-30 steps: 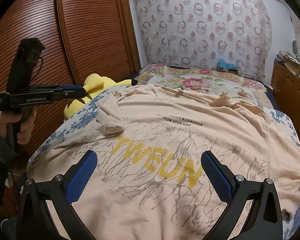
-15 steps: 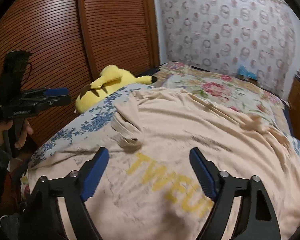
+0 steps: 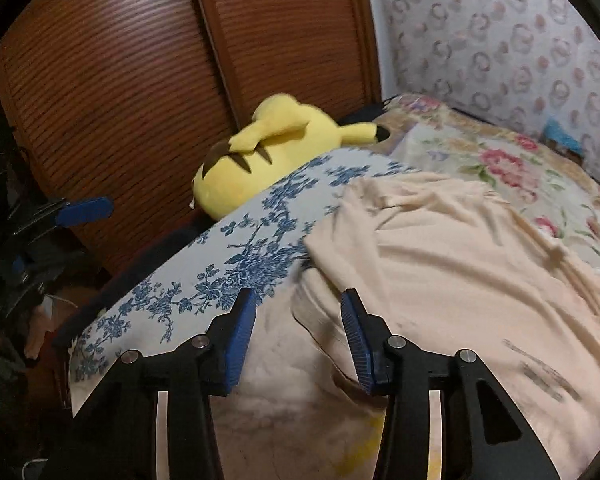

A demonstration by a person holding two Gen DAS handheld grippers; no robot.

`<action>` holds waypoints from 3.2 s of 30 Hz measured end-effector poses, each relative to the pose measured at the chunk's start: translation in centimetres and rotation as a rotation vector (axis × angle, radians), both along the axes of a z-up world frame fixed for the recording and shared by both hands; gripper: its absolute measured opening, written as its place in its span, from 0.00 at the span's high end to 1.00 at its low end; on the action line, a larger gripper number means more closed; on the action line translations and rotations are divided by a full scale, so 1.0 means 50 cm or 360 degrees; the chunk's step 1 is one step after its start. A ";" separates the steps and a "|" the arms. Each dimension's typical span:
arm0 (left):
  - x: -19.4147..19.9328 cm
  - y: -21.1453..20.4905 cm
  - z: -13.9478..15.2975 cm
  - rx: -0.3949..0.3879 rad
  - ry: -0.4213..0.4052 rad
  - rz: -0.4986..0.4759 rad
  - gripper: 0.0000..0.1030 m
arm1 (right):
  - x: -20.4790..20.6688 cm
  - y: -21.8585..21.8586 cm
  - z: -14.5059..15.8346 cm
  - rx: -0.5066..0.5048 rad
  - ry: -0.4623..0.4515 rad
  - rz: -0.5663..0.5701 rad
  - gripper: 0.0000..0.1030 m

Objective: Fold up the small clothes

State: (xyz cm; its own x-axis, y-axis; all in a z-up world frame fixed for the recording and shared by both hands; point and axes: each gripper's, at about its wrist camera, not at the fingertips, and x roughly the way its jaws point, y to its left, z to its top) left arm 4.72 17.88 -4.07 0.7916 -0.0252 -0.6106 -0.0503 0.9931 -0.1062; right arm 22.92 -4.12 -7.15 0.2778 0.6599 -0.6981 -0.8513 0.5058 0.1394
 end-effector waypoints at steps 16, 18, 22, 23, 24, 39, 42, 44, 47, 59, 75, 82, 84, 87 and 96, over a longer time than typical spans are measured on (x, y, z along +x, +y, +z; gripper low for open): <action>0.004 -0.017 -0.056 -0.0062 0.0089 -0.0014 0.22 | 0.039 0.048 -0.013 -0.0077 -0.0085 -0.0053 0.95; 0.006 -0.020 -0.059 -0.0069 0.0095 -0.0014 0.22 | 0.039 0.022 0.004 -0.0024 -0.0092 -0.0098 0.95; 0.008 -0.022 -0.064 -0.0076 0.0106 -0.0019 0.22 | 0.066 -0.038 0.021 0.0040 -0.0110 -0.0288 0.96; 0.009 -0.023 -0.065 -0.0077 0.0108 -0.0018 0.22 | 0.074 -0.050 0.019 0.0036 -0.0122 -0.0353 0.96; 0.009 -0.024 -0.067 -0.0079 0.0112 -0.0018 0.22 | 0.084 -0.066 0.015 0.0019 -0.0124 -0.0435 0.96; 0.028 -0.043 -0.080 -0.0070 0.0159 -0.0037 0.22 | 0.089 -0.140 -0.027 -0.0133 -0.0125 -0.0672 0.61; 0.038 -0.046 -0.081 -0.0066 0.0170 -0.0044 0.22 | 0.098 -0.141 -0.021 -0.0101 -0.0094 -0.0605 0.60; 0.051 -0.047 -0.078 -0.0050 0.0178 -0.0057 0.22 | 0.109 -0.141 -0.029 -0.0086 -0.0068 -0.0561 0.60; 0.084 -0.046 -0.071 -0.0015 0.0189 -0.0075 0.22 | 0.138 -0.156 -0.039 -0.0140 -0.0070 -0.0523 0.60; 0.261 -0.020 -0.077 0.0002 0.0278 -0.0095 0.22 | 0.155 -0.186 -0.048 -0.0163 -0.0064 -0.0373 0.93; 0.441 -0.012 -0.097 -0.0177 0.0382 -0.0200 0.46 | 0.172 -0.212 -0.084 -0.0095 0.0048 -0.0357 0.93; 0.491 -0.024 -0.100 -0.0184 0.0419 -0.0234 0.69 | 0.168 -0.211 -0.085 -0.0102 0.0024 -0.0327 0.93; 0.502 -0.030 -0.096 -0.0177 0.0419 -0.0246 0.72 | 0.169 -0.217 -0.085 -0.0090 0.0040 -0.0323 0.93; 0.516 -0.038 -0.090 -0.0165 0.0412 -0.0273 0.89 | 0.173 -0.222 -0.087 -0.0069 0.0063 -0.0323 0.93; 0.532 -0.058 -0.047 -0.0036 0.0312 -0.0267 0.93 | 0.175 -0.240 -0.085 -0.0048 0.0059 -0.0407 0.94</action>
State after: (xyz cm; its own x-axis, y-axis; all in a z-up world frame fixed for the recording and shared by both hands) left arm 31.30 14.98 -6.43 0.6419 -0.1618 -0.7495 0.0934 0.9867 -0.1330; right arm 31.65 -16.14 -11.39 0.4066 0.5502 -0.7293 -0.6898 0.7083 0.1498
